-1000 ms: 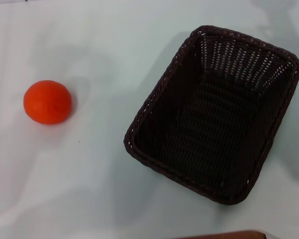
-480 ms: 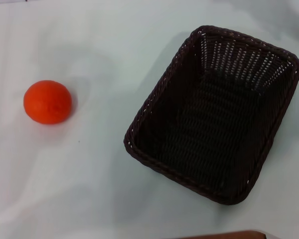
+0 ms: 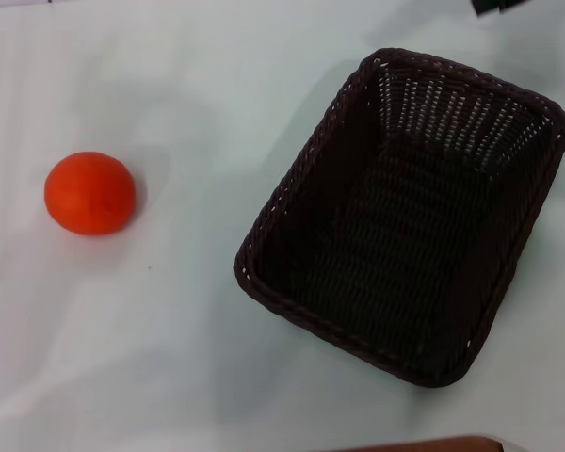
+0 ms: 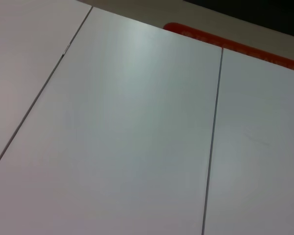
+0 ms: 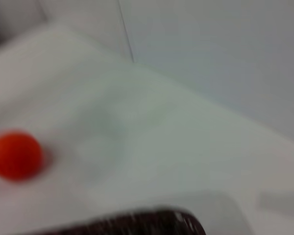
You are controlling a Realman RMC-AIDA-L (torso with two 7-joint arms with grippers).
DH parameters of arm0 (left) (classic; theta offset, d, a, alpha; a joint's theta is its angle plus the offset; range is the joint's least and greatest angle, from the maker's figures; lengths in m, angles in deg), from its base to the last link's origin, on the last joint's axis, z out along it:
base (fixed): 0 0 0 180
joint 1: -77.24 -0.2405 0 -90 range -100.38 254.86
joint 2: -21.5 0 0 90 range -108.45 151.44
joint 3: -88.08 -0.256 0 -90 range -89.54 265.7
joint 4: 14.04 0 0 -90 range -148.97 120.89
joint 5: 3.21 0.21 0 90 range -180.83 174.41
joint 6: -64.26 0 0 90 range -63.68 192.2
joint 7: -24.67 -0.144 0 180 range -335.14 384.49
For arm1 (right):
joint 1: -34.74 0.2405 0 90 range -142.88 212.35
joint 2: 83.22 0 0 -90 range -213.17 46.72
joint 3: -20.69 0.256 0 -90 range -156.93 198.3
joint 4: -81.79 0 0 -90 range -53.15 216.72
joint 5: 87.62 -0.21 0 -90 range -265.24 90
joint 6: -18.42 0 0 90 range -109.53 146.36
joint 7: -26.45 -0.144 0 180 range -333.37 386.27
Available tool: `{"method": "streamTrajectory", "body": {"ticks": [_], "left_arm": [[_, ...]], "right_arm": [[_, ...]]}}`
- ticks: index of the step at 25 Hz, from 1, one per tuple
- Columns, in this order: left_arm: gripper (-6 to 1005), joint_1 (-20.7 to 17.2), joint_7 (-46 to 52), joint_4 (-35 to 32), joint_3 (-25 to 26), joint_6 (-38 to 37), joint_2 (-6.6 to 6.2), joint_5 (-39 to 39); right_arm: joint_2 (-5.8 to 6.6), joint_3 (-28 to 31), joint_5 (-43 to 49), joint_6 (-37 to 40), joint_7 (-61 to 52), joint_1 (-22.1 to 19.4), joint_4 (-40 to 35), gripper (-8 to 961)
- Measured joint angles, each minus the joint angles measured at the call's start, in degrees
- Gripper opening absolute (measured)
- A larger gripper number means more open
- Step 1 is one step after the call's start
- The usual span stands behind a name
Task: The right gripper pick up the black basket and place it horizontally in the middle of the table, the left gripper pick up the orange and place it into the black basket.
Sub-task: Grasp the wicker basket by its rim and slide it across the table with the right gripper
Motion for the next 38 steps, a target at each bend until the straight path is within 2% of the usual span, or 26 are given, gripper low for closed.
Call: {"method": "streamTrajectory", "body": {"ticks": [4, 8, 14, 24, 29, 38], "left_arm": [[808, -0.35, 0.01, -0.06, -0.09, 0.21, 0.07, 0.0], [809, -0.62, 0.02, -0.4, 0.12, 0.6, 0.09, 0.0], [809, -0.65, 0.02, -0.72, 0.26, 0.74, 0.09, 0.0], [807, -0.17, 0.02, -0.7, -0.01, 0.71, 0.02, 0.0], [807, 0.04, 0.02, -0.7, -0.01, 0.56, -0.04, 0.0], [808, 0.3, 0.02, -0.7, -0.1, 0.31, -0.09, 0.0]], "right_arm": [[-1.37, -2.95, 9.8, 0.14, -0.96, 3.33, 0.16, 839], [-2.55, -7.33, 12.36, 1.69, -1.32, 3.64, 0.52, 832], [-3.37, -9.48, 14.96, 5.22, -1.44, 3.25, 2.42, 822], [-4.05, -12.69, 16.76, 15.28, -0.02, 4.04, 16.78, 804], [-4.57, -13.08, 16.8, 17.4, 0.63, 3.72, 18.6, 795], [-4.88, -12.37, 16.21, 16.65, 0.69, 2.89, 16.96, 607]]}}
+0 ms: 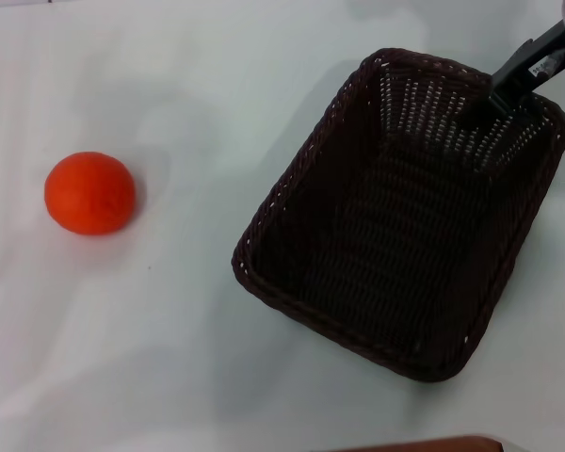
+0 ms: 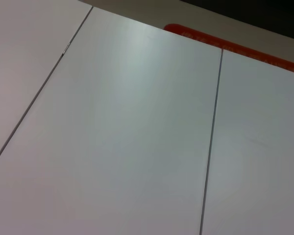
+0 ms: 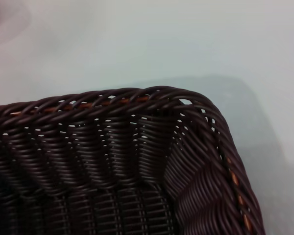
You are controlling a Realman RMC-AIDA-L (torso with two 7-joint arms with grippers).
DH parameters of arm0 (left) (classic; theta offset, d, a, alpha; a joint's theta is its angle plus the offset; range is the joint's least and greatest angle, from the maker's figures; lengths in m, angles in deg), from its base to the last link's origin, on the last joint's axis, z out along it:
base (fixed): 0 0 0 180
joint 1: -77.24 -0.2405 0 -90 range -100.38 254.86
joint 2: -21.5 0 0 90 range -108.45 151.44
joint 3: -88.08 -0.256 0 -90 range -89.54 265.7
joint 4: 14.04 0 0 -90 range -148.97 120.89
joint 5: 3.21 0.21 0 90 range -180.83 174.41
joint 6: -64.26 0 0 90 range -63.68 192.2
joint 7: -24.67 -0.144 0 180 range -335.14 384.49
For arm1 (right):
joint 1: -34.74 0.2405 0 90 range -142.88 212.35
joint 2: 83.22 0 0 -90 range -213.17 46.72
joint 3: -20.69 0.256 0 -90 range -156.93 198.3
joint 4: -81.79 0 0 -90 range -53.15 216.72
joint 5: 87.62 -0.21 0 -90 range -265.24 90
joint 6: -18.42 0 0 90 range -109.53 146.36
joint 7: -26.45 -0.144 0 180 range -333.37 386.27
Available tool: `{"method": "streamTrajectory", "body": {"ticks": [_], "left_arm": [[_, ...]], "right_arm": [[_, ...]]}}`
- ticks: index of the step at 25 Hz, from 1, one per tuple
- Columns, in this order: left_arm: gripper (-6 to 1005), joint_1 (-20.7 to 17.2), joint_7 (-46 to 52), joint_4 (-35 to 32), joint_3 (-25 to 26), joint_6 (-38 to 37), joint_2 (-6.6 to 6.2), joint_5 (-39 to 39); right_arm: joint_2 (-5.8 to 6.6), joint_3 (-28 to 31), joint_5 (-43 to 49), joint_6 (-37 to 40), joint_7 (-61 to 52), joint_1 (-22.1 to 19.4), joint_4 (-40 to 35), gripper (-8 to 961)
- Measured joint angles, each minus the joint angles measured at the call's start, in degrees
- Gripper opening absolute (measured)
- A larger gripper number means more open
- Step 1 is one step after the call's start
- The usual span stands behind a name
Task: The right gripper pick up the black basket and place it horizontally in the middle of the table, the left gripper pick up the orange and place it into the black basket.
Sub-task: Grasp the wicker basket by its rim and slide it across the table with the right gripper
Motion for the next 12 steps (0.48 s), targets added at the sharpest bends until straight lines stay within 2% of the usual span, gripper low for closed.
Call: {"method": "streamTrajectory", "body": {"ticks": [2, 5, 10, 12], "left_arm": [[808, -0.08, 0.0, 0.0, 0.0, -0.01, 0.0, 0.0], [808, -0.27, 0.0, 0.0, 0.01, -0.09, 0.0, 0.0], [808, -0.19, 0.0, 0.0, 0.02, -0.23, 0.01, 0.0], [808, -0.09, 0.0, 0.0, 0.02, -0.25, 0.01, 0.0]], "right_arm": [[0.15, 0.34, -0.19, -0.55, 0.0, -0.02, -0.12, 565], [0.68, 1.31, -1.05, -2.59, 0.0, -0.1, -0.14, 346], [2.02, 7.8, -1.45, -7.26, -0.39, -0.57, -0.42, 222], [2.31, 11.53, -1.9, -8.02, -0.76, -1.3, -0.63, 204]]}}
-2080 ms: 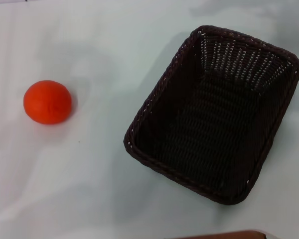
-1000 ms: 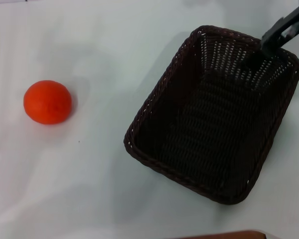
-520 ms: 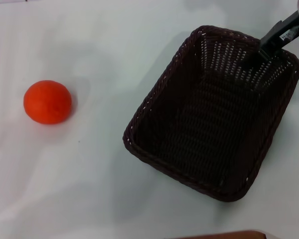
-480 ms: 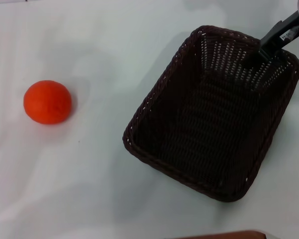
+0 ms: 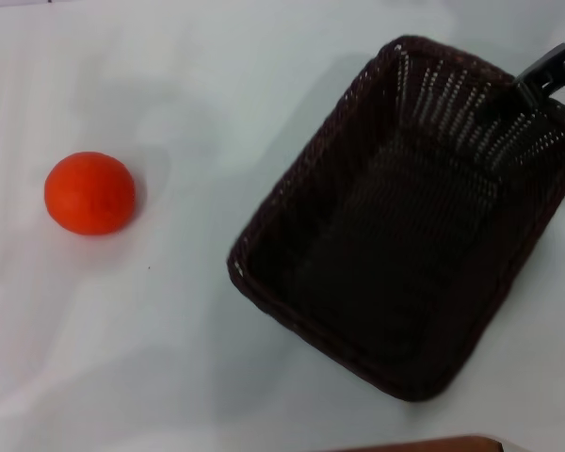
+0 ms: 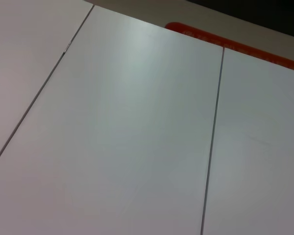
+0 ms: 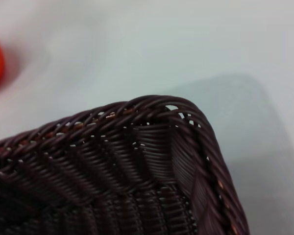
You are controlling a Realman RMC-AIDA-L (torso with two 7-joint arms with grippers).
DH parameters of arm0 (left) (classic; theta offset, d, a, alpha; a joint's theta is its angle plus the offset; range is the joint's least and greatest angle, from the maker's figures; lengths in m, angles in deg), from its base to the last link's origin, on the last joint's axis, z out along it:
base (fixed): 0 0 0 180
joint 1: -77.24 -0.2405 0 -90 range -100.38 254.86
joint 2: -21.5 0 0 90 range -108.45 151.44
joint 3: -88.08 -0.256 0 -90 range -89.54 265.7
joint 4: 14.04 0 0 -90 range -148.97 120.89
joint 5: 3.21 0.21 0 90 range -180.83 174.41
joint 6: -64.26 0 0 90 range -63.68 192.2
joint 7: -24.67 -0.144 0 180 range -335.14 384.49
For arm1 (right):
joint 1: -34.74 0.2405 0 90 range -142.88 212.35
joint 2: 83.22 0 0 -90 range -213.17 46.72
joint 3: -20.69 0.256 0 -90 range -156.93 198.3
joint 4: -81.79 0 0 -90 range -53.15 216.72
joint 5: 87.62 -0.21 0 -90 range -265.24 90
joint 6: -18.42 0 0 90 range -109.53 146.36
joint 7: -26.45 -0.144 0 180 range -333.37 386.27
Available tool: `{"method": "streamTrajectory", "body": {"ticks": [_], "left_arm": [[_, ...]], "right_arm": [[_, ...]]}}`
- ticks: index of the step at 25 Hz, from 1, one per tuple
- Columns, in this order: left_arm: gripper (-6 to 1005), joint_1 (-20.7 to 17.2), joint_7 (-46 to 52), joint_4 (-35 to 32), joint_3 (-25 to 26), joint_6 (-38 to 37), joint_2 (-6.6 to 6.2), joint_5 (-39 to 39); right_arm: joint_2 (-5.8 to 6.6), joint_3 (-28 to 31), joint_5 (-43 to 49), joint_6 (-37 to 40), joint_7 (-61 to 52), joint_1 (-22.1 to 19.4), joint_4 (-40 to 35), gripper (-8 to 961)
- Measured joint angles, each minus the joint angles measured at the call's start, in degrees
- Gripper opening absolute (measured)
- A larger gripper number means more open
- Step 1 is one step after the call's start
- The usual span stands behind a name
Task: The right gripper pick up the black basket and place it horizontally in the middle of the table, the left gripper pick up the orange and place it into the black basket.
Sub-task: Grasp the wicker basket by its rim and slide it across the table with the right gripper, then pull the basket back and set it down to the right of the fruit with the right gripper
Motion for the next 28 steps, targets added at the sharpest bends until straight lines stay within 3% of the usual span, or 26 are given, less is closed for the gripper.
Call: {"method": "streamTrajectory", "body": {"ticks": [1, 2, 8, 14, 20, 28], "left_arm": [[808, 0.14, 0.0, 0.0, 0.0, -0.04, 0.0, 0.0], [808, 0.2, 0.0, 0.0, 0.0, -0.07, 0.0, 0.0], [809, 0.86, -0.03, 0.0, -0.02, -0.99, 0.0, 0.19], [809, 1.84, -0.18, -0.1, -0.18, -1.87, 0.07, 0.44], [807, 1.93, -0.06, -0.1, -0.19, -1.89, 0.08, 0.51], [808, 1.7, -0.05, -0.09, -0.19, -2.06, -0.09, 0.53]], "right_arm": [[0.0, 0.0, 0.0, 0.0, 0.0, 0.0, 0.0, 195], [0.53, 4.31, -2.71, -0.34, -0.59, -1.28, 0.39, 186], [1.66, 8.06, -10.36, 1.91, -0.88, -4.88, 1.89, 191], [3.47, 12.48, -17.51, 5.57, -1.83, -6.63, 8.49, 209], [2.8, 14.58, -19.94, 11.38, -6.26, -8.0, 11.4, 226], [2.54, 14.15, -21.14, 10.33, -12.08, -8.01, 14.12, 249]]}}
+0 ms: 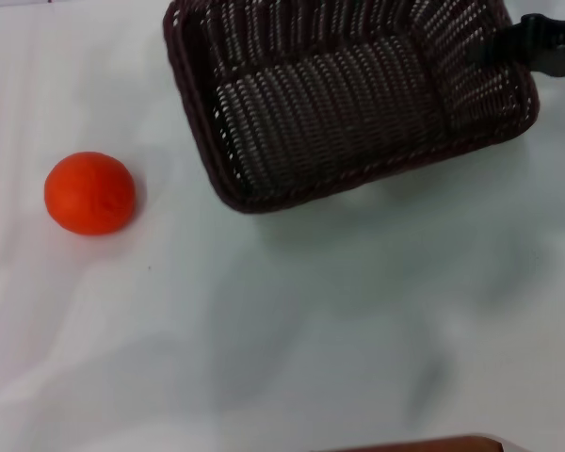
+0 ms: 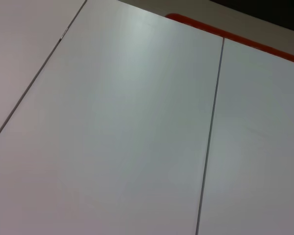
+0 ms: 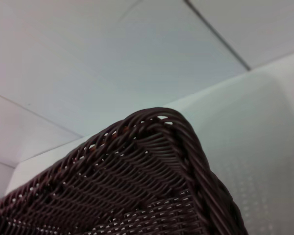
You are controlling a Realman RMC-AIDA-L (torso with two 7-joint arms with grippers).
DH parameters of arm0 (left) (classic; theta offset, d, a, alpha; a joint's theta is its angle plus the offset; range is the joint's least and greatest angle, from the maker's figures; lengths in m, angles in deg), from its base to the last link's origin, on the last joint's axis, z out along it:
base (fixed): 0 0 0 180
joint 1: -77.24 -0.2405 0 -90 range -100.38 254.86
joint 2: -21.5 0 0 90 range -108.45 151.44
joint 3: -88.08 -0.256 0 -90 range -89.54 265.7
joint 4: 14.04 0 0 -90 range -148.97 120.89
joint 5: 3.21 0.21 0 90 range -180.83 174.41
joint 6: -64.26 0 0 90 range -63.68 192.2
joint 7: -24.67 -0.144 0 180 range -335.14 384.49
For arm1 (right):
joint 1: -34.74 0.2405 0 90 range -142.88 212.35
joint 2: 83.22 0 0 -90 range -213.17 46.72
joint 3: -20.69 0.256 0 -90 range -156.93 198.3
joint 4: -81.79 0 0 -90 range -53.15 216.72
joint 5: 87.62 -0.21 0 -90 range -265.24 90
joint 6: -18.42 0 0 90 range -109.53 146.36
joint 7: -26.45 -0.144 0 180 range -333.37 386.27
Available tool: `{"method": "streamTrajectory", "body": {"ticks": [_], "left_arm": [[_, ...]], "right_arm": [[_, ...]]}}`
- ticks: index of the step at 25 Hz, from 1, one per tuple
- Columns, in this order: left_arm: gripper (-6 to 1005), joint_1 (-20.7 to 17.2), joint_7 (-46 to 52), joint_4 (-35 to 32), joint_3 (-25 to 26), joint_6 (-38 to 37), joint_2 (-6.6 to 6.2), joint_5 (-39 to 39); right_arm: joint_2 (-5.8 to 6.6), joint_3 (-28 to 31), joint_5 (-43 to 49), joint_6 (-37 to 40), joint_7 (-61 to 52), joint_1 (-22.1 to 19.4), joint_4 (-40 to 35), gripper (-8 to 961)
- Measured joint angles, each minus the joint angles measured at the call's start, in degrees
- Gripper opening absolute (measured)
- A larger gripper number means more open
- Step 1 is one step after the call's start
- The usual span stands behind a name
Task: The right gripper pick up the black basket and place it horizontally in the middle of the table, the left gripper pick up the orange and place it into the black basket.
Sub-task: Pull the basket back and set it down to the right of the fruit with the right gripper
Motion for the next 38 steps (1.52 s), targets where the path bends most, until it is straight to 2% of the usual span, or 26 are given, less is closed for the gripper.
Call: {"method": "streamTrajectory", "body": {"ticks": [9, 20, 32, 35, 38], "left_arm": [[808, -0.29, -0.11, 0.0, 0.0, 0.0, -0.01, 0.0], [806, -0.3, 0.02, 0.13, 0.0, 0.02, -0.01, 0.0], [804, -0.44, -0.03, 0.09, 0.0, 0.03, -0.01, 0.0], [804, -0.59, -0.04, 0.08, 0.01, 0.03, -0.01, -0.08], [793, -0.64, -0.04, 0.08, 0.21, 0.02, -0.06, -0.13]], "right_arm": [[-1.16, 1.37, -2.64, -4.07, -5.91, -1.18, 0.16, 275], [-1.93, -0.6, -3.76, -3.01, -6.65, -2.54, 0.81, 306], [-2.07, -1.02, -4.21, -3.46, -6.94, -3.19, 1.81, 341], [-2.05, -0.47, -4.49, -3.68, -7.04, -3.54, 2.6, 590], [-1.8, 1.05, -5.13, -3.93, -7.34, -4.32, 3.59, 664]]}}
